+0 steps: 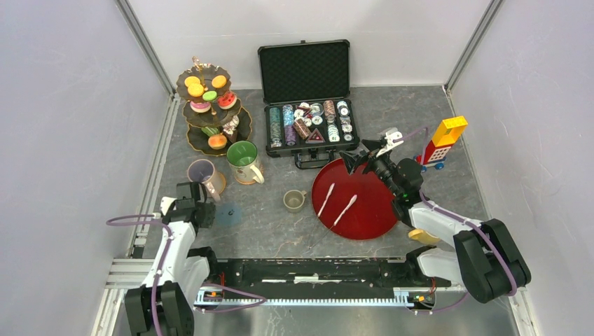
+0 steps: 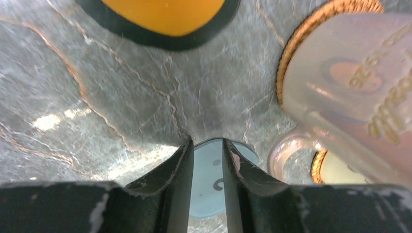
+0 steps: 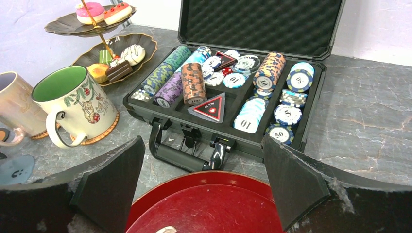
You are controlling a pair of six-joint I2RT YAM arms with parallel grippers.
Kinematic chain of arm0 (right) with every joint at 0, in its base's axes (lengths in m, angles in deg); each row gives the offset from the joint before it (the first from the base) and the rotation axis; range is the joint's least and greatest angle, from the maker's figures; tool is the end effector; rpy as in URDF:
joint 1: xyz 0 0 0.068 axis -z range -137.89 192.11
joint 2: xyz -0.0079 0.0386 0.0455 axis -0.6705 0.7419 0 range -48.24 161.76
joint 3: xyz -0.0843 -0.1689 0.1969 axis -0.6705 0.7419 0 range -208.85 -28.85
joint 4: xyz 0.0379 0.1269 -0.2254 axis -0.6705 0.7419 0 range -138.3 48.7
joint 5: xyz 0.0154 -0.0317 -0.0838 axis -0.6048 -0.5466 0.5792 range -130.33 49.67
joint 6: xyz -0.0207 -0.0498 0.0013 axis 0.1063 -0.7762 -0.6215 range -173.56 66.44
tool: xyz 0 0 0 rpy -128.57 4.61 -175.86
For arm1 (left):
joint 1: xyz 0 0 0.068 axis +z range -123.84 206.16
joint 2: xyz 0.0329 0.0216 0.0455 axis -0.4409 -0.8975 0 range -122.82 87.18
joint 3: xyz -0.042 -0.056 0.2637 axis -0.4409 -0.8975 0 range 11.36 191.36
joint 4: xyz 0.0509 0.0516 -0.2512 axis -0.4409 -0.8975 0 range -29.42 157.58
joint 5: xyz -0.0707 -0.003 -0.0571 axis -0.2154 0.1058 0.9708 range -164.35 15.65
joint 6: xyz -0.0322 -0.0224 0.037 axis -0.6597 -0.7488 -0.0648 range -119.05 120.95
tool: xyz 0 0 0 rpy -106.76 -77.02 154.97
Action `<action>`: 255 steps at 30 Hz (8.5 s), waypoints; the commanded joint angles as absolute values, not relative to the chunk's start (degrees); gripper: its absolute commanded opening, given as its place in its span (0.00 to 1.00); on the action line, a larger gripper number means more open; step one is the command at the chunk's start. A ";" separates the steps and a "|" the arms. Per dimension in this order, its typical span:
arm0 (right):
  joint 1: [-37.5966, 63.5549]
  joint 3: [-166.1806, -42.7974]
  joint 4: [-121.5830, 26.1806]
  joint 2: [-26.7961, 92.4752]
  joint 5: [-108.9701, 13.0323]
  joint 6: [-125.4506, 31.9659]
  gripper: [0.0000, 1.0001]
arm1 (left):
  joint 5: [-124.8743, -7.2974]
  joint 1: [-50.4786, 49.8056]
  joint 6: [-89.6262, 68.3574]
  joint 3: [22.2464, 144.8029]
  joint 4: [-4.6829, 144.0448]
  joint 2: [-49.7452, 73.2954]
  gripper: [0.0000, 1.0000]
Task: Serve the afternoon tea
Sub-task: Move the coaster to the center of the board, then pick up the cup at the center of the board, then place the cup on the coaster.
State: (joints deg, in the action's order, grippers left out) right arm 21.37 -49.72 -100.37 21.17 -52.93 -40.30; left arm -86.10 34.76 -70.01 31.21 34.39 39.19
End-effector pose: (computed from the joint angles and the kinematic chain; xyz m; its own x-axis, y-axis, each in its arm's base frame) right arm 0.2244 0.0933 0.2234 -0.0698 0.2128 -0.9746 -0.5478 0.8083 0.2158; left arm 0.1373 0.0281 0.1515 -0.0534 -0.9440 -0.3255 -0.8993 0.1872 -0.3952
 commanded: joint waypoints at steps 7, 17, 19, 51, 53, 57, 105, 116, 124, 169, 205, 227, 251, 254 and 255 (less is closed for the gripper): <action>21.37 -50.02 -103.92 22.87 -55.41 -39.39 0.98 | -79.25 26.07 -73.88 28.84 30.43 42.13 0.32; 15.23 -53.64 -97.15 22.46 -51.11 -45.14 0.98 | -81.75 16.85 -74.18 29.27 30.69 42.99 0.37; 10.94 -55.78 -94.04 23.25 -47.55 -47.87 0.98 | -83.13 16.85 -72.26 30.20 27.89 45.51 0.40; -33.64 -100.72 -55.77 62.05 -7.30 -28.47 0.98 | -87.07 11.82 -17.49 73.45 26.72 56.30 0.94; -33.83 -104.40 -54.51 65.50 -6.66 -27.51 0.98 | -89.57 9.95 -16.90 72.53 27.60 56.51 0.94; -33.92 -109.32 -53.35 70.10 -3.95 -25.57 0.98 | -95.16 6.98 -15.87 69.08 29.45 58.55 0.94; -33.12 -105.00 -51.01 69.92 1.34 -33.26 0.96 | -104.10 1.38 -14.25 60.59 31.37 67.67 0.95; -37.42 -97.91 -49.14 49.95 -2.37 -42.52 0.98 | -103.70 1.20 -14.17 60.41 31.54 68.58 0.96; -38.05 -83.49 -33.75 27.10 7.24 -35.69 0.98 | -103.40 0.59 -14.08 60.22 31.72 68.55 0.97; 0.72 -65.18 12.85 -7.88 12.15 3.00 0.98 | -100.72 0.06 -13.56 59.35 33.05 66.87 1.00; 1.69 -50.86 9.00 -9.44 24.75 22.87 0.21 | -99.93 -0.47 -13.38 59.17 33.30 65.08 1.00; 1.62 -57.86 0.01 -20.55 25.28 -4.21 0.00 | -99.74 -0.39 -13.56 59.26 32.84 64.46 1.00; -20.80 -82.58 -36.23 14.16 -34.08 -50.91 0.00 | -100.36 -0.21 -13.47 59.23 32.78 65.12 1.00; -24.76 -90.58 -34.91 25.40 -30.17 -44.96 0.00 | -100.44 -0.20 -13.42 59.27 32.77 65.24 1.00; -25.65 -94.18 -33.75 29.64 -29.77 -43.17 0.00 | -100.52 -0.22 -13.47 59.26 32.69 65.34 1.00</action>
